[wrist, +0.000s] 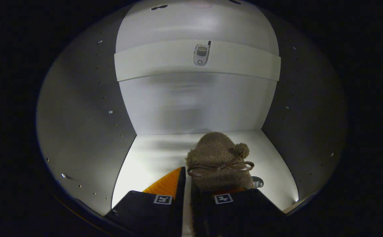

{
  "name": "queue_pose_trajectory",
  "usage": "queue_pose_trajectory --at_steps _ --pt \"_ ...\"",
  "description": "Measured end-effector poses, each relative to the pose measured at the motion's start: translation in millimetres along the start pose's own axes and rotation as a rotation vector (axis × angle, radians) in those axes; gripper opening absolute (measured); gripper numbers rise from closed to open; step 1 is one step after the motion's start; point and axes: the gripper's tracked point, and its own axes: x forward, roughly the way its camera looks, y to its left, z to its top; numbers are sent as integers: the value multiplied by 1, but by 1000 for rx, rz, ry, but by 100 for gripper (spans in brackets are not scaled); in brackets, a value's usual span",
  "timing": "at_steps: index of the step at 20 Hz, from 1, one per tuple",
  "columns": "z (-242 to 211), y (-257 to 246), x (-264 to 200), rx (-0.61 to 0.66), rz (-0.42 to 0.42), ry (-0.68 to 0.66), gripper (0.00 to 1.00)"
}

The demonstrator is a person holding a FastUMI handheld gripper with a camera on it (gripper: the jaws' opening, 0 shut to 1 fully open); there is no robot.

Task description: Open the shoe cabinet door, grab the shoes and put them into the shoe cabinet, then close the shoe cabinet door.

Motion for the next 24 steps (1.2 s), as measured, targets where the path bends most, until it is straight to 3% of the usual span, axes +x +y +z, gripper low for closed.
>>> queue_pose_trajectory --at_steps 1,4,8,15,24 --pt "-1 3 -5 6 15 5 36" --pt "-2 12 -25 28 66 9 80" --pt "0 13 -62 56 95 -34 98" --pt "0 -3 -164 80 118 -201 99" --pt "-22 -30 -348 45 83 -531 98"
